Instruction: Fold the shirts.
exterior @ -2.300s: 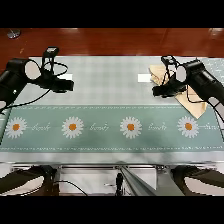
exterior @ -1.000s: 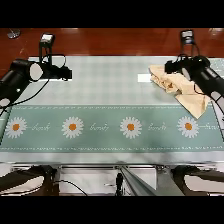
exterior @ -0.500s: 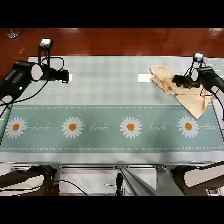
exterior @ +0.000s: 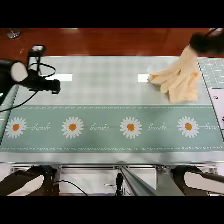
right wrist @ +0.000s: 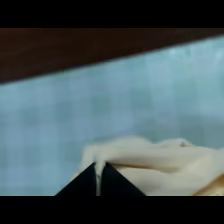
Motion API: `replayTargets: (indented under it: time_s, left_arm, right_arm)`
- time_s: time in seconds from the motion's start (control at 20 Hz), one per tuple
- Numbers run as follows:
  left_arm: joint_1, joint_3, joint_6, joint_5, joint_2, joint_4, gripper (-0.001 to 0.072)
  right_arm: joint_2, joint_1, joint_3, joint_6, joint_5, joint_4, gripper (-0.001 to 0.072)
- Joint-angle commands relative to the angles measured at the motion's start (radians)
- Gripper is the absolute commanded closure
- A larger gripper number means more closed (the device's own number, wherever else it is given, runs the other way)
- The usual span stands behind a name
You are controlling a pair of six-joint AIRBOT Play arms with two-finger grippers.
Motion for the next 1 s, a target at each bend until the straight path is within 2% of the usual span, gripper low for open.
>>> replayTargets:
  time_s: [0.0, 0.1, 0.25, 0.35, 0.6, 0.8, 0.95]
  left_arm:
    - [0.000, -0.121, 0.005, 0.014, 0.214, -0.119, 0.0006]
    - [0.001, -0.225, 0.005, 0.075, 0.345, -0.195, 0.0006]
    - [0.000, -0.317, 0.005, 0.118, 0.478, -0.270, 0.0006]
    - [0.001, -0.323, 0.005, 0.119, 0.513, -0.278, 0.0006]
    - [0.001, -0.323, -0.033, 0.138, 0.521, -0.278, 0.0006]
    - [0.001, -0.323, -0.034, 0.192, 0.521, -0.282, 0.0006]
    - [0.001, -0.323, -0.034, 0.200, 0.520, -0.285, 0.0006]
  right_arm:
    - [0.216, -0.001, 0.105, -0.054, -0.008, 0.146, 0.0690]
    - [0.303, 0.000, 0.154, -0.134, -0.008, 0.228, 0.0691]
    - [0.389, 0.000, 0.203, -0.145, 0.006, 0.241, 0.0691]
    - [0.425, 0.000, 0.214, -0.202, 0.036, 0.335, 0.0691]
    - [0.432, 0.007, 0.200, -0.264, 0.253, 0.544, 0.0690]
    - [0.432, 0.247, 0.054, -0.264, 0.250, 0.504, 0.0691]
    - [0.428, 0.481, -0.109, -0.229, 0.124, 0.407, 0.0691]
